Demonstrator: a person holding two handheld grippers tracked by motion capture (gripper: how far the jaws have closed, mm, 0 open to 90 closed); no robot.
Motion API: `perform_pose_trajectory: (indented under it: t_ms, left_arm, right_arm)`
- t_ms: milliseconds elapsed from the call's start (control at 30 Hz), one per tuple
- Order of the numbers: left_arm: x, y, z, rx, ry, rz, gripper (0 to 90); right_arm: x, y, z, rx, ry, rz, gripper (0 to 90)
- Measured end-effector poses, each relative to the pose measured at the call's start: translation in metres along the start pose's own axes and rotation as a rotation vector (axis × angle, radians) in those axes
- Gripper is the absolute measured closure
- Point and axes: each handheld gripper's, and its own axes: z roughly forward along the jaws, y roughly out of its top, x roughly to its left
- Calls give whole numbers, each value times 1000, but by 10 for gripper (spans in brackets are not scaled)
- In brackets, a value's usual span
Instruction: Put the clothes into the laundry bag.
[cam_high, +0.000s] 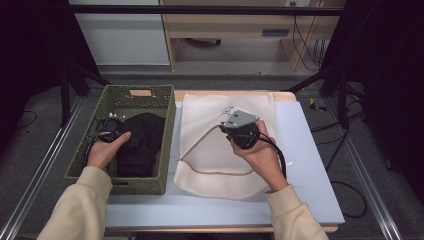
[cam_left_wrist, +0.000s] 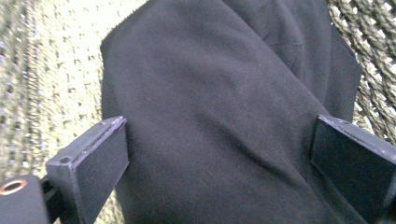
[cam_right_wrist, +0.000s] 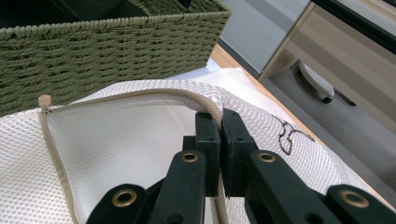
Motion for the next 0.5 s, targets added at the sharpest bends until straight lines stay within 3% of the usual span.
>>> perform_pose_trajectory:
  t_ms: [200, 500]
  left_arm:
    - [-3, 1, 5, 12, -28, -6, 45]
    - [-6, -1, 11, 25, -54, 57, 55]
  right_arm:
    - [1, 0, 0, 2, 1, 0, 873]
    - [3, 1, 1, 5, 0, -3, 872]
